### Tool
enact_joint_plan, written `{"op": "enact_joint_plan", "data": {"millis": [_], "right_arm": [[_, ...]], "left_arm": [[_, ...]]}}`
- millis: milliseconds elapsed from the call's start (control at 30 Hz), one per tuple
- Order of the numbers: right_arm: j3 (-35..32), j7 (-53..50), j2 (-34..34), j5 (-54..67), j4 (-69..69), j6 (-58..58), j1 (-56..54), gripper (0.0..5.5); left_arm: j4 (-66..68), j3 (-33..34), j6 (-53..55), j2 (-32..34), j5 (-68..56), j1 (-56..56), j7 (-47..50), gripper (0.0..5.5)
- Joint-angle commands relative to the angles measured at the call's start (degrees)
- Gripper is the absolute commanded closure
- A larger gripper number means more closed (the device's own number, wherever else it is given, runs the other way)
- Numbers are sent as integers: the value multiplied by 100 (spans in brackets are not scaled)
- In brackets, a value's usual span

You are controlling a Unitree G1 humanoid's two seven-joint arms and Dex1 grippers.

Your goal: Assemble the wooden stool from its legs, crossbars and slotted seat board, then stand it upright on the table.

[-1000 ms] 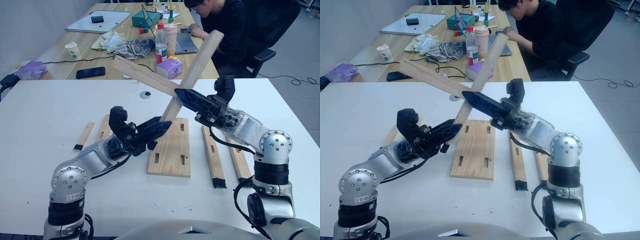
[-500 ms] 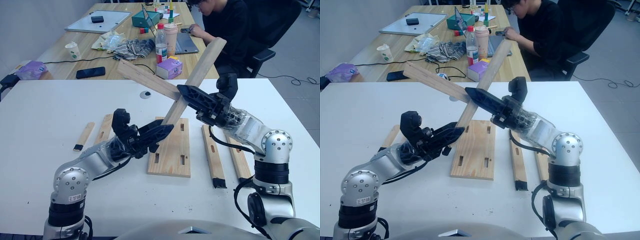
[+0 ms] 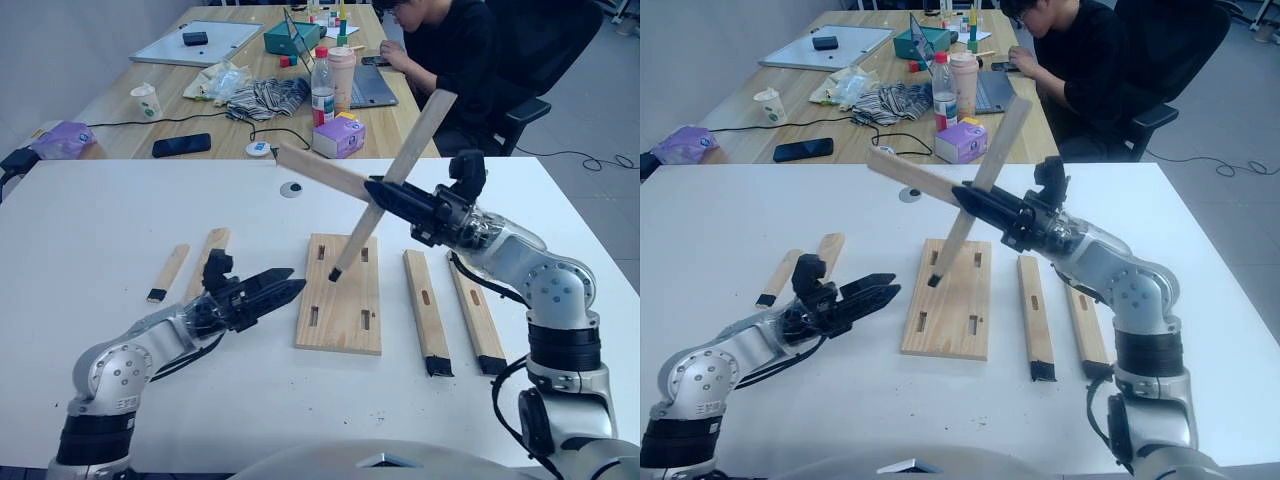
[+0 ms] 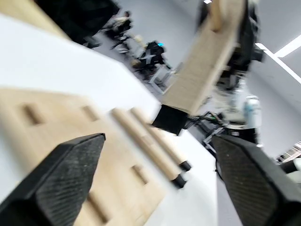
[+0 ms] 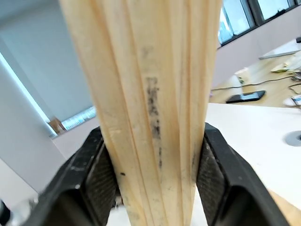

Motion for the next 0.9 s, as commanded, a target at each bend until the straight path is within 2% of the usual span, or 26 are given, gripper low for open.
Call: {"op": "enact_joint_plan", "data": {"millis": [33, 433, 733, 900], "right_arm": [[298, 759, -330, -817, -169, -559, 407, 340], [517, 1632, -353, -1854, -124, -1216, 965, 340], [956, 2347, -610, -2649, 80, -1737, 1214, 340], [1264, 2915, -844, -3437, 836, -2820, 1178, 344]], "left_arm": [[407, 152, -152, 12, 298, 36, -144, 113], [539, 228, -157, -243, 510, -16, -182, 113], [604, 284, -120, -373, 556, -64, -108, 113], [569, 308, -101, -456, 537, -44, -57, 113]]}}
